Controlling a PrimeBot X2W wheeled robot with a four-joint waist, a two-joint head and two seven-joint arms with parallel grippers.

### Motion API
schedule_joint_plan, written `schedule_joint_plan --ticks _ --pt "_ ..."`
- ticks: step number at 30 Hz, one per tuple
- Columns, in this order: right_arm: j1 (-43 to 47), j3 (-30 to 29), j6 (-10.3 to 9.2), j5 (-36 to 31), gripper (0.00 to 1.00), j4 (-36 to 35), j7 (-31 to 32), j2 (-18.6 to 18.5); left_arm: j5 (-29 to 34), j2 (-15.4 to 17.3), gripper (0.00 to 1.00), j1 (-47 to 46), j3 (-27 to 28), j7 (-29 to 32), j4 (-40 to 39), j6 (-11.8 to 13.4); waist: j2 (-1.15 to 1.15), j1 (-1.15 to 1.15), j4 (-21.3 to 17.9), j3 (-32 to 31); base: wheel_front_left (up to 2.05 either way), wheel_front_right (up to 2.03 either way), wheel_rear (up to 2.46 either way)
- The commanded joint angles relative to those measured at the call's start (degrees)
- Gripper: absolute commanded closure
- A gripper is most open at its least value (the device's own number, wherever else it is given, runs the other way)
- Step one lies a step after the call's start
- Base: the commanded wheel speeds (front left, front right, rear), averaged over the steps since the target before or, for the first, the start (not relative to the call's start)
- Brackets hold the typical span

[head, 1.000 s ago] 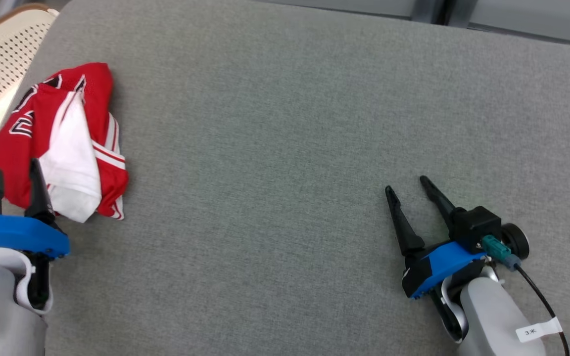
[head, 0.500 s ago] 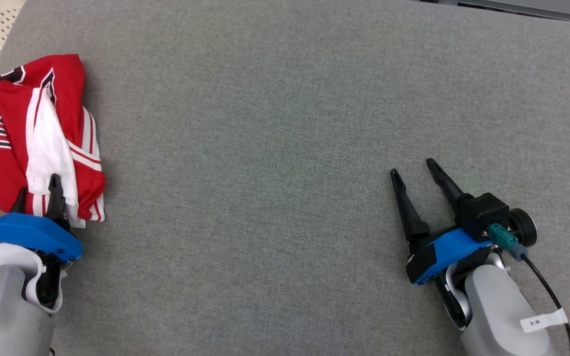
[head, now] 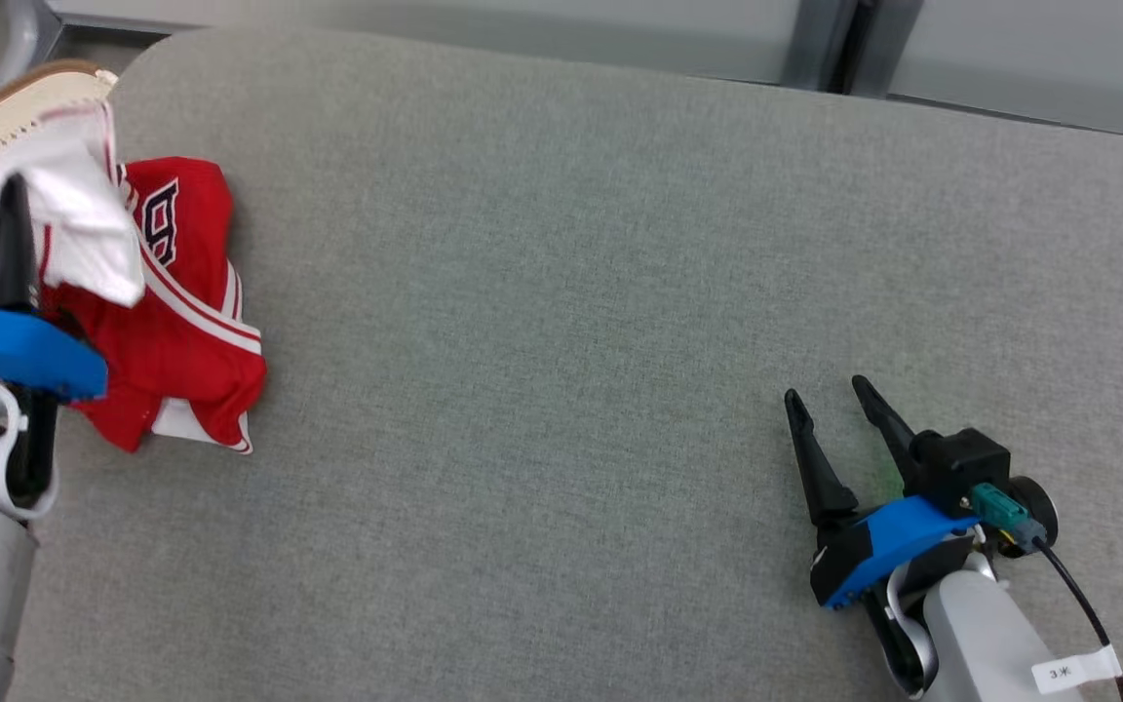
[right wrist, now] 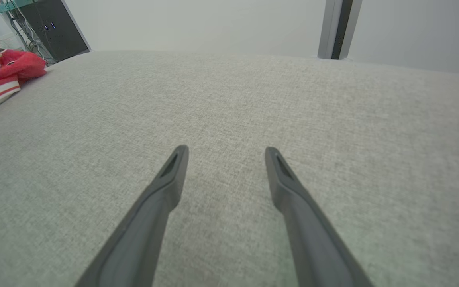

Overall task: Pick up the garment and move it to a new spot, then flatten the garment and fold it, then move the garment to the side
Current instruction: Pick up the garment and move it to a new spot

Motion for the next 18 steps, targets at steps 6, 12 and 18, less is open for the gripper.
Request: schedule_joint_plan --ticks 6,12,18 --pt "3.3 1.1 -0.02 4.2 0.00 0.0 0.0 -0.3 6.2 -0.6 1.00 -0.4 2.3 -0.3 -13.6 -0.1 0.00 0.00 -3.3 -5.8 0.00 0.00 0.00" --pt "5.3 1.8 -0.02 6.6 0.00 -0.5 0.0 -0.3 6.7 -4.0 1.00 -1.2 -2.0 -0.3 -23.5 -0.1 0.00 0.00 -7.7 -8.5 0.00 0.00 0.00" --pt "6.1 2.3 -0.02 7.6 0.00 -0.9 0.0 -0.3 5.6 -10.5 1.00 -2.1 -9.7 -0.3 -27.1 -0.1 0.00 0.00 -12.6 -8.9 0.00 0.00 0.00"
